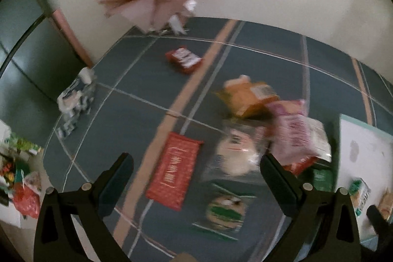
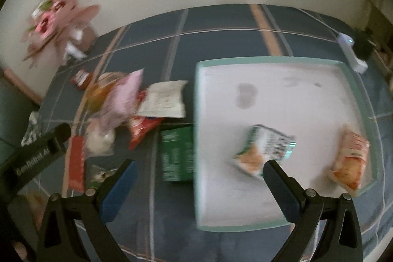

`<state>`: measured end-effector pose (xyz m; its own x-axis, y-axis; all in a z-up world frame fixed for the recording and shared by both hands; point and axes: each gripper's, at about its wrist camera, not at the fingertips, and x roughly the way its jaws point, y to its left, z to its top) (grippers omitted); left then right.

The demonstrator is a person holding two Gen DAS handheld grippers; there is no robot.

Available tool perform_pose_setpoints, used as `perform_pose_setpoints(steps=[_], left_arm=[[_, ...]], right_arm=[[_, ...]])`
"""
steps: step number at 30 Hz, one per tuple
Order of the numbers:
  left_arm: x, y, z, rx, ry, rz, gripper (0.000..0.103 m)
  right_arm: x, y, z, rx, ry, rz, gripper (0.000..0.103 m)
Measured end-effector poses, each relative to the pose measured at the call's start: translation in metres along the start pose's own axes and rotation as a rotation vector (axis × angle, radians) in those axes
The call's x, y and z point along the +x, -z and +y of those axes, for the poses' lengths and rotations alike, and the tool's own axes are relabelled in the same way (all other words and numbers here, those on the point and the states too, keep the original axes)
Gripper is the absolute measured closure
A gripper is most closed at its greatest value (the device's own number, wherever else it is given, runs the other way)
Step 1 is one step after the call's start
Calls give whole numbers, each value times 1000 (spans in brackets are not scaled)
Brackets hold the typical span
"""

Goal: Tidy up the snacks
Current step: 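Move both grippers back over the snack pile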

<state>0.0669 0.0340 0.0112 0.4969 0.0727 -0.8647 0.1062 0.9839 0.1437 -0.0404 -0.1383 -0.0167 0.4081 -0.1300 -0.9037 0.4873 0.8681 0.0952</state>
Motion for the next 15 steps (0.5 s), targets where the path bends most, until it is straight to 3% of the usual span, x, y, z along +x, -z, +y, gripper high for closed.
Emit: perform_pose_setpoints(steps=[8, 15], left_arm=[[19, -1, 46, -105, -13, 44, 1], [38, 3, 53, -89, -10, 109, 1]], right_arm=[[16, 7, 35, -68, -47, 32, 2], [31, 14, 66, -110, -112, 81, 2]])
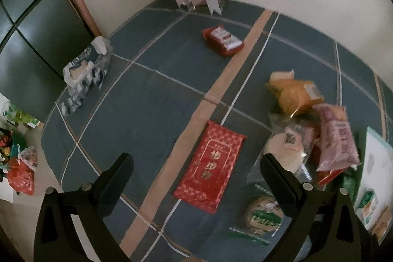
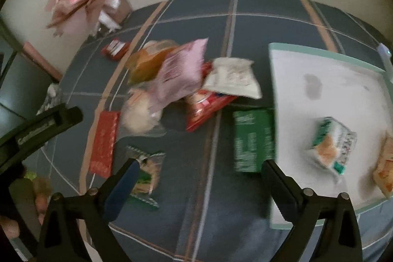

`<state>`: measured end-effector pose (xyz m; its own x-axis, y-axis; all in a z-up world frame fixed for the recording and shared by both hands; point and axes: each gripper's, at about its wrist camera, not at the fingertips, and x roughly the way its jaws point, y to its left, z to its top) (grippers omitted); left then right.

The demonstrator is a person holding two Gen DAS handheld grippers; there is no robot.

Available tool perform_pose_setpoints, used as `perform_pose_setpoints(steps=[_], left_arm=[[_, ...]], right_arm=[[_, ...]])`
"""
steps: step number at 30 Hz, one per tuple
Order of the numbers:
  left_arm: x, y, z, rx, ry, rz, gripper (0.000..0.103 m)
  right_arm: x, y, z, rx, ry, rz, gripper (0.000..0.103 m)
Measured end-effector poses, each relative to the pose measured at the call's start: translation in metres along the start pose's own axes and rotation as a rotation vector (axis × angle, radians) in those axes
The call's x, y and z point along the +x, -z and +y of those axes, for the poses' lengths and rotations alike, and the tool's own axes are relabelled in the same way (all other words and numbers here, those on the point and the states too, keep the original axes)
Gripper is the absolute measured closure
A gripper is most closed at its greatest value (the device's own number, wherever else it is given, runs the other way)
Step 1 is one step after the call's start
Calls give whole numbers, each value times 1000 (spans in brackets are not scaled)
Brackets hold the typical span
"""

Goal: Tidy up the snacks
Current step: 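Move both grippers back over the snack pile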

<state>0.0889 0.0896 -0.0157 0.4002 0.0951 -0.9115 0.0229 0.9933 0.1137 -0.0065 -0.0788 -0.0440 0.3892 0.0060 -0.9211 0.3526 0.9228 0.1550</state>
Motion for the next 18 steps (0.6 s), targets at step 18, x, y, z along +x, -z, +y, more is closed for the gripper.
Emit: perform_pose_setpoints(steps=[18], left_arm=[[57, 10, 29, -58, 23, 135, 1]], right_arm=[[60, 22, 73, -168, 62, 111, 2]])
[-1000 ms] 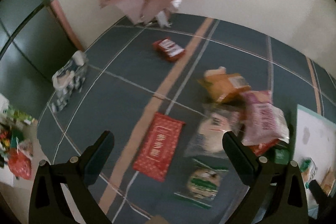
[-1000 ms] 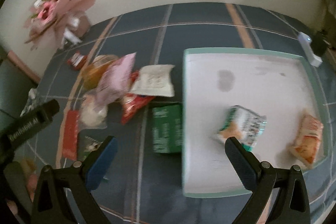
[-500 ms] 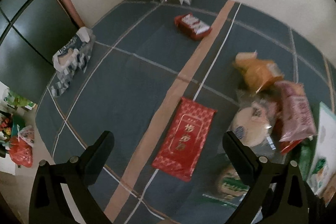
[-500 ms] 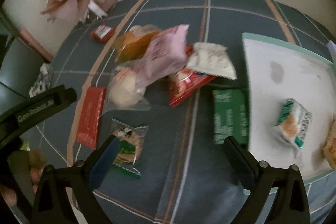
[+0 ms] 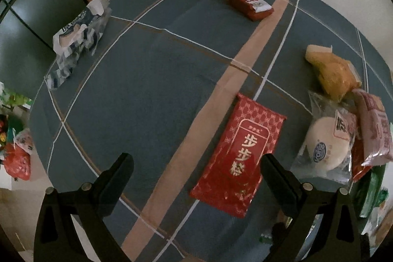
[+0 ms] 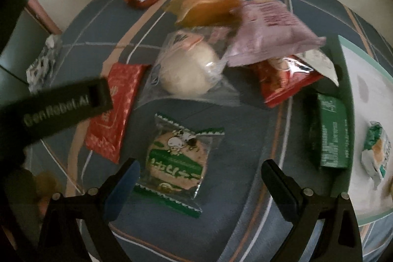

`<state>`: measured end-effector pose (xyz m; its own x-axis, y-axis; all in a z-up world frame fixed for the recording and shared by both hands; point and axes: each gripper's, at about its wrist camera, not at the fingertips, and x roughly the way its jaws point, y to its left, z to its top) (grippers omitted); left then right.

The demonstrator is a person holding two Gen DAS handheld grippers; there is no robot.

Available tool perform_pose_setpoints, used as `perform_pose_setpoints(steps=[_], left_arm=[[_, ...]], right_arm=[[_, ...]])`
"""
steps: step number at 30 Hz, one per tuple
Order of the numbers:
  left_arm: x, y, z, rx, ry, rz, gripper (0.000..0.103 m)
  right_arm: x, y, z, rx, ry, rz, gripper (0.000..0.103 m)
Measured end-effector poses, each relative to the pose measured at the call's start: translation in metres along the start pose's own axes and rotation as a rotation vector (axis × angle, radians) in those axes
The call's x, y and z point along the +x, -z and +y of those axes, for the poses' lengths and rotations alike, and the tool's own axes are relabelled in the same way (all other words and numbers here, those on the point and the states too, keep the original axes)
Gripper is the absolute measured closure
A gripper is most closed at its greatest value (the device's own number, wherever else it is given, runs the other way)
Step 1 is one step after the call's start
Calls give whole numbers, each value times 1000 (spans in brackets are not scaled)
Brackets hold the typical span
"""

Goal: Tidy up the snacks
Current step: 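Move both grippers back over the snack pile, then grasp the red cake pack with the left gripper while the right grasps the green cookie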

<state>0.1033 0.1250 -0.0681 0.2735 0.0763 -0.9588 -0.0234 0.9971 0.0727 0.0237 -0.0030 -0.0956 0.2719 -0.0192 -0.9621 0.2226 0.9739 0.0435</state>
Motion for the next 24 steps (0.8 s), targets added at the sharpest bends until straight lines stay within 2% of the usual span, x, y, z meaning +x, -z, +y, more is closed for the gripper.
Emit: perform_pose_setpoints(steps=[4, 9, 13, 15, 17, 19, 21, 23, 24], left_arm=[[-2, -1, -9, 16, 40, -22, 1], [5, 1, -27, 93, 58, 7, 1], [11, 3, -35, 101, 61, 30, 1], [11, 3, -37, 100, 67, 35, 7], [13, 3, -39, 98, 73, 48, 27], [18, 3, -40, 100, 80, 68, 39], [20, 4, -43, 105, 78, 70, 41], [18, 5, -45, 105, 88, 64, 52], [16, 4, -45, 101, 95, 60, 52]], right_arm=[[5, 2, 1, -8, 37, 7, 2], [0, 6, -17, 38, 64, -5, 3], [-3, 10, -31, 82, 25, -4, 19], [-6, 12, -36, 95, -1, -7, 26], [-8, 13, -38, 95, -13, -13, 36], [-7, 12, -37, 88, -28, -16, 43], [-6, 12, -37, 80, -37, -10, 47], [-4, 6, -36, 74, -32, -11, 50], [-3, 7, -34, 73, -33, -11, 50]])
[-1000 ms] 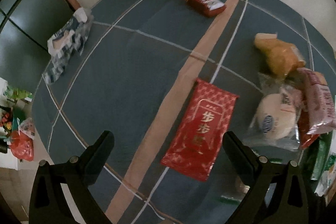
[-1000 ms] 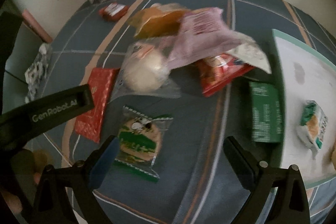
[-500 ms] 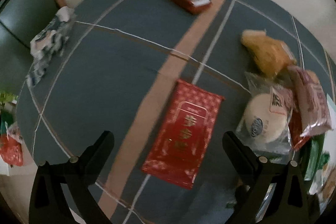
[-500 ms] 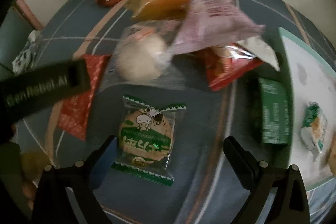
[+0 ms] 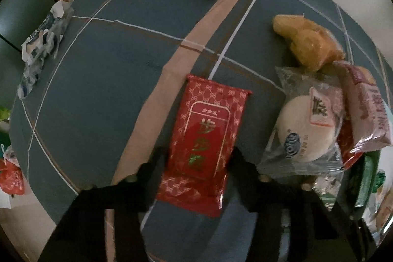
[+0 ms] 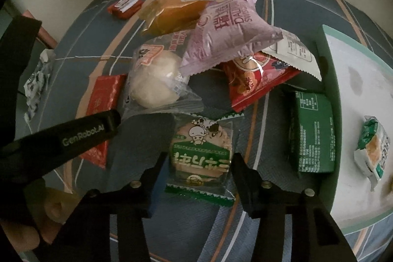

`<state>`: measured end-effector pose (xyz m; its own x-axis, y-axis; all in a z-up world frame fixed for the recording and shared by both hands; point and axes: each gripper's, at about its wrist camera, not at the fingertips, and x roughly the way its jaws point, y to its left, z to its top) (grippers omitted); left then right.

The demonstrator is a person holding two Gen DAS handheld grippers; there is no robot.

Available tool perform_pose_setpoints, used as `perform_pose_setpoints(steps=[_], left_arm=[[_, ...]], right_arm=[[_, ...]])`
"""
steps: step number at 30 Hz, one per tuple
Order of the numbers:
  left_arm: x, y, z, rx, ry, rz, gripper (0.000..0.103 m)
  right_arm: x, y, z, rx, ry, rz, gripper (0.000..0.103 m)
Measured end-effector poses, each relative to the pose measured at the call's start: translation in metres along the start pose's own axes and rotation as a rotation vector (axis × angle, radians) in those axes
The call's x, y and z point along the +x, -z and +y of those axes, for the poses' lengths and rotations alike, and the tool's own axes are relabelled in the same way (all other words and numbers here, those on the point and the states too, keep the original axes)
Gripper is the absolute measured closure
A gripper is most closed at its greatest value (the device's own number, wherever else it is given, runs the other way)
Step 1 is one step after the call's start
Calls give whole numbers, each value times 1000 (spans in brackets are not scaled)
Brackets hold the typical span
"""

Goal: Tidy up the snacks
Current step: 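Grasp the red cake pack with the left gripper while the right grasps the green cookie, then lift the red cake pack with the left gripper while the right lifts the green cookie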

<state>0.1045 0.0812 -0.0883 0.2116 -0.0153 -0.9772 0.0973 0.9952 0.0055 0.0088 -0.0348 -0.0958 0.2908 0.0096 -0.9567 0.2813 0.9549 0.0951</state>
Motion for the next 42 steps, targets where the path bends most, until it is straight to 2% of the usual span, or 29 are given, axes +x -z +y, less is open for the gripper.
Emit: perform_pose_setpoints(steps=[6, 20, 21, 22, 23, 28, 32, 35, 42], left_arm=[[-11, 6, 4, -31, 25, -27, 54], [-81, 7, 12, -58, 55, -204, 61], [-84, 7, 10, -56, 57, -214, 63], [-89, 9, 8, -53, 65, -228, 82], [-90, 8, 8, -51, 63, -235, 90], [-99, 12, -8, -19, 74, -253, 90], [-88, 9, -4, -44, 100, -204, 90], [-74, 7, 8, -86, 92, -160, 88], [-37, 5, 32, -162, 67, -58, 63]], right_arm=[[-5, -2, 7, 1, -20, -1, 52], [-57, 2, -4, 25, -68, -57, 52], [-60, 2, -5, 26, -71, -63, 52], [-64, 3, -6, 28, -74, -71, 52], [-69, 4, -8, 29, -77, -79, 52], [-85, 6, -20, 57, -71, -101, 52], [-82, 6, -31, 84, -55, -86, 52], [-74, 5, -33, 91, -54, -65, 52], [-34, 6, -30, 85, -45, 36, 52]])
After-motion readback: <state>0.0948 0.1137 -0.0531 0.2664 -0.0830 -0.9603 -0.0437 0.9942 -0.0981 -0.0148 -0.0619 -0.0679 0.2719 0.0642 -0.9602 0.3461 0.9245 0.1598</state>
